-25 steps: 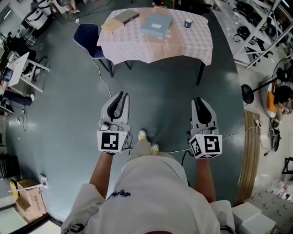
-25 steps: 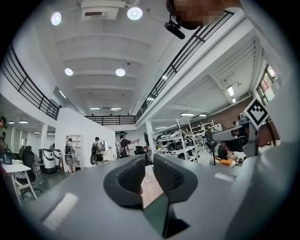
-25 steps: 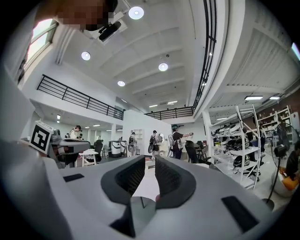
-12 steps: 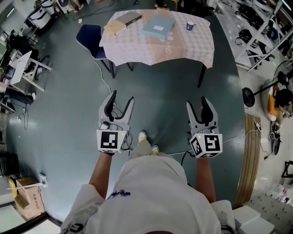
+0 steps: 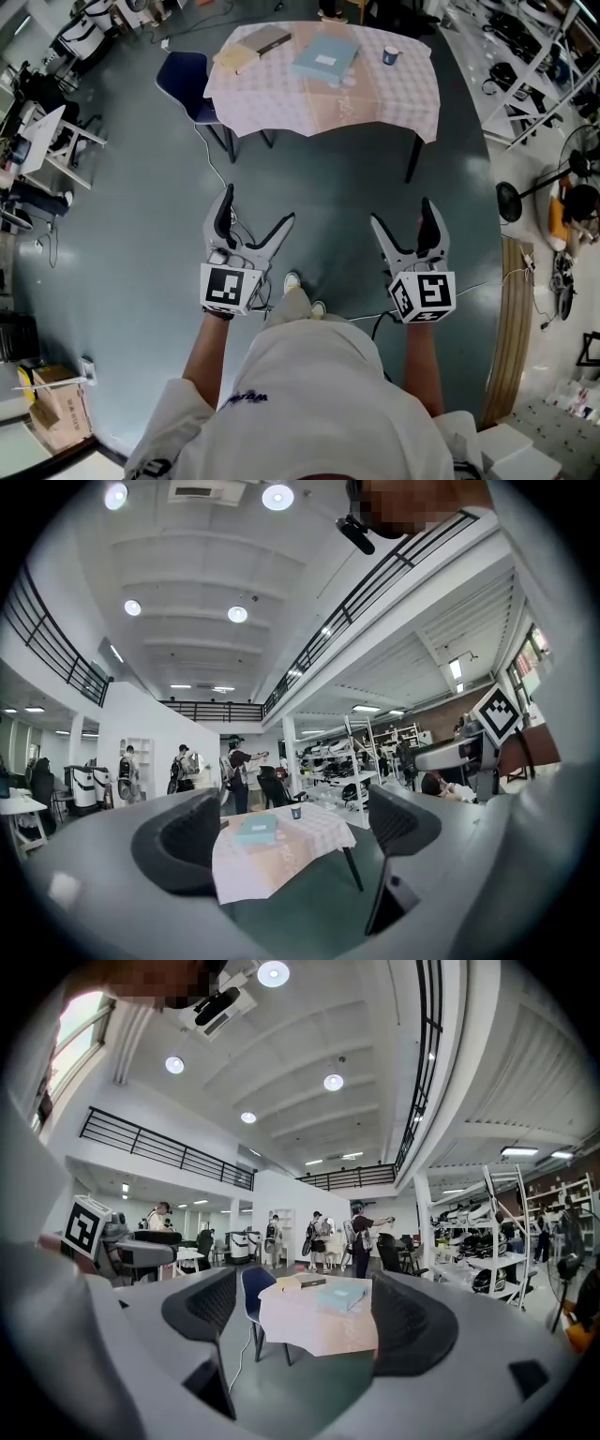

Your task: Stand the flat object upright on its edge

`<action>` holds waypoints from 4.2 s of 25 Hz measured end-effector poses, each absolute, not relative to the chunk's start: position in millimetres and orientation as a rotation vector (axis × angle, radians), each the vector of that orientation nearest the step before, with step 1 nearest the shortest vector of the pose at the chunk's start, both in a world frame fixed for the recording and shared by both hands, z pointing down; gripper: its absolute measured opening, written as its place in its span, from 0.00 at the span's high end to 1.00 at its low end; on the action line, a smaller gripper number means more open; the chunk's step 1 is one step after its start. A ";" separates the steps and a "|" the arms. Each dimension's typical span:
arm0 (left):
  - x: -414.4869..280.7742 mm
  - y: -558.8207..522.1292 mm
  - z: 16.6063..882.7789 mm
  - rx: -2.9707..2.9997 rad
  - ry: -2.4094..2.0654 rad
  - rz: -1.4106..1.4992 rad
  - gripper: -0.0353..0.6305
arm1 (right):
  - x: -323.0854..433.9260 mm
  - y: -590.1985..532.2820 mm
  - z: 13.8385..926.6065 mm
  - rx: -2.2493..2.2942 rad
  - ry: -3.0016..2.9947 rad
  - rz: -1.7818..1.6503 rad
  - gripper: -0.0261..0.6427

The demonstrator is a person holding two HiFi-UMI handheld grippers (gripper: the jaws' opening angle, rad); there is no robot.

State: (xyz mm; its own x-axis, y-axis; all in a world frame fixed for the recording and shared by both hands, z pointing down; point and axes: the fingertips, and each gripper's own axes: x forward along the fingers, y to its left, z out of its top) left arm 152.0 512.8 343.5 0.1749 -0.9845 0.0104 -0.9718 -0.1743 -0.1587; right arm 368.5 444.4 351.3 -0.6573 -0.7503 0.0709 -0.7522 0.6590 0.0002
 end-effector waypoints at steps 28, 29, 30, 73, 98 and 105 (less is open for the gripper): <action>86.1 476.8 376.7 -2.332 2.014 -0.225 0.06 | 324.9 391.2 382.0 1.229 -2.711 0.058 0.07; 80.4 467.4 378.9 -2.335 2.011 -0.229 0.06 | 321.9 382.9 382.7 1.237 -2.701 0.055 0.07; 74.8 457.5 380.4 -2.338 2.008 -0.229 0.06 | 318.8 374.2 382.6 1.248 -2.691 0.055 0.07; -82.1 136.2 403.3 -2.570 1.732 -0.162 0.07 | 170.4 104.1 413.8 1.518 -2.483 0.179 0.09; -110.6 -87.1 460.9 -2.719 1.673 -0.457 0.07 | 118.7 -112.8 478.5 1.457 -2.414 0.358 0.10; -123.7 -130.1 509.8 -2.811 1.624 -0.499 0.07 | 109.5 -140.4 524.0 1.486 -2.341 0.374 0.12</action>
State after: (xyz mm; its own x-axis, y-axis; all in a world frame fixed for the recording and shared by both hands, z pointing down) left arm -123.7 -130.1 509.8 0.4675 -0.8205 0.3290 -0.8637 -0.5033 -0.0278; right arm 109.5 -140.4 524.0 -0.3937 -0.8177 0.4200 -0.9079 0.4174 -0.0382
